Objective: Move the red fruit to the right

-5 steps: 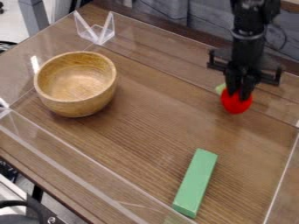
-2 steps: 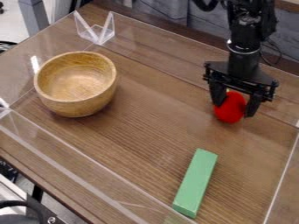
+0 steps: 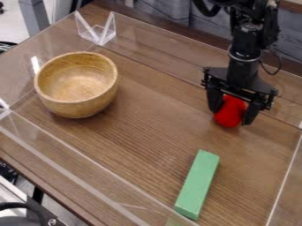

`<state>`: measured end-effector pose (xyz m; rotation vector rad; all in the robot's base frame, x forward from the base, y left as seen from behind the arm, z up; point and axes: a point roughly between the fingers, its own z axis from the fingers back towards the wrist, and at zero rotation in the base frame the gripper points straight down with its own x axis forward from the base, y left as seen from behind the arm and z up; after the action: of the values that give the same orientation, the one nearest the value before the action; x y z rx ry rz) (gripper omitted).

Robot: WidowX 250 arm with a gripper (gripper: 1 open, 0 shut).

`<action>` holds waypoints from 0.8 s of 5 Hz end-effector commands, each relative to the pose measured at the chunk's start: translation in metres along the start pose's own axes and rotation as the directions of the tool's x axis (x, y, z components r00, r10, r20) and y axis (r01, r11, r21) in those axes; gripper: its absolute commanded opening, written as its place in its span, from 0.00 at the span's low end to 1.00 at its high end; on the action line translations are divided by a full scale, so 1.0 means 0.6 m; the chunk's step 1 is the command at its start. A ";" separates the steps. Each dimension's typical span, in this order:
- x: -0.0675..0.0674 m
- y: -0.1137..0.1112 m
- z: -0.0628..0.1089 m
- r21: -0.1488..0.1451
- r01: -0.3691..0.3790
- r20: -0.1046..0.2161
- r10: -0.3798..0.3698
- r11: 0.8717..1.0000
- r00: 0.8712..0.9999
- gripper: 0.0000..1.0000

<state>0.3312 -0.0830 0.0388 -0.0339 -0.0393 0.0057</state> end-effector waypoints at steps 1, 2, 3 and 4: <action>-0.002 -0.011 0.018 0.006 0.020 0.022 -0.020 1.000 1.000 0.00; -0.007 -0.012 0.023 0.015 0.024 0.016 -0.024 1.000 1.000 1.00; -0.011 -0.011 0.029 0.019 0.019 0.016 -0.019 1.000 1.000 1.00; -0.012 -0.010 0.034 0.022 0.017 0.022 -0.018 1.000 1.000 1.00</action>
<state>0.3184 -0.0832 0.0393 0.0008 -0.0018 0.0038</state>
